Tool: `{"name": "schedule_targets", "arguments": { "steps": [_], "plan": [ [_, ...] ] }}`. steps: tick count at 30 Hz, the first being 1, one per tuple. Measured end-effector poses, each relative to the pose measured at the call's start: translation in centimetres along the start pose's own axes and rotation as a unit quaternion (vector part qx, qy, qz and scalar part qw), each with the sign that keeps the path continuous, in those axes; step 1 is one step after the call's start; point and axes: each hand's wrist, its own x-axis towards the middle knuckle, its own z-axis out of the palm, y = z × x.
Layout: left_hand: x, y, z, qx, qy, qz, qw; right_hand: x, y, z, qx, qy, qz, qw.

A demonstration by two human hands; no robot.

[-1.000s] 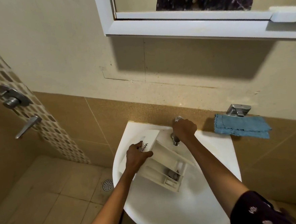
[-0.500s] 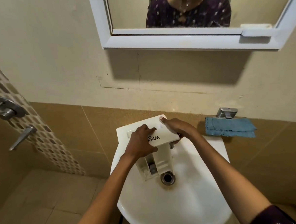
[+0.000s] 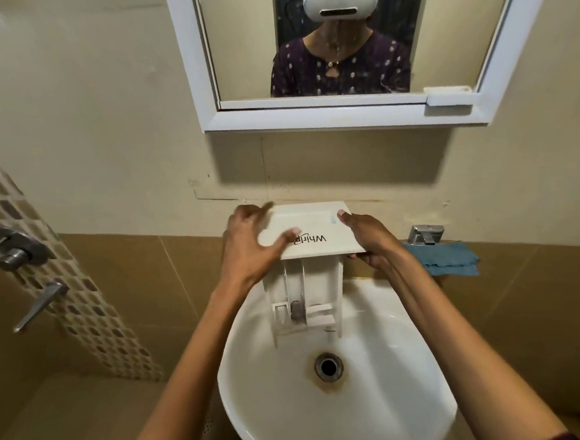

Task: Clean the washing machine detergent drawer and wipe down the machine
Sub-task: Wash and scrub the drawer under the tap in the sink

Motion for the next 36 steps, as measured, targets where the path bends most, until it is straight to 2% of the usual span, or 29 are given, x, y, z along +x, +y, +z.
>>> {"name": "schedule_targets", "arguments": {
  "steps": [2,3,5,7,10,15,19,21,27,32,36],
  "plan": [
    [0.1,-0.7,-0.7,-0.036,0.079,-0.082,0.993,-0.4,-0.6,-0.1,0.022,0.0,-0.005,1.0],
    [0.4,-1.0,-1.1,-0.072,0.073,-0.138,0.985,-0.6,-0.8,-0.1,0.027,-0.001,-0.007,1.0],
    [0.8,-1.2,-1.5,-0.202,0.008,-0.22,0.954,-0.8,-1.3,0.0,0.021,-0.001,-0.008,1.0],
    [1.2,-0.9,-1.9,-0.308,-0.028,-0.259,0.915,-1.0,-1.7,0.1,0.012,-0.001,-0.009,1.0],
    [1.5,0.7,-2.3,-0.397,-0.012,-0.287,0.872,-1.4,-2.4,0.2,0.009,0.002,-0.017,1.0],
    [1.6,1.7,-2.2,-0.411,0.035,-0.271,0.87,-2.1,-2.7,0.2,0.023,0.003,-0.036,0.999],
    [0.5,0.3,-0.3,-0.398,0.016,-0.319,0.86,-1.6,-0.3,0.9,-0.044,0.035,0.013,0.998],
    [-0.1,-0.4,0.5,-0.392,0.007,-0.336,0.857,-1.4,0.8,1.2,-0.042,0.034,0.028,0.998],
    [0.3,-0.9,0.5,-0.418,0.038,-0.308,0.854,-2.0,0.5,0.9,0.01,0.023,0.008,1.0],
    [-0.1,-1.5,1.6,-0.398,-0.002,-0.336,0.854,-1.7,1.4,1.4,-0.022,0.03,0.041,0.998],
    [-0.1,-1.8,1.8,-0.389,0.01,-0.333,0.859,-1.8,1.6,1.2,-0.017,0.027,0.035,0.999]
  ]
}}
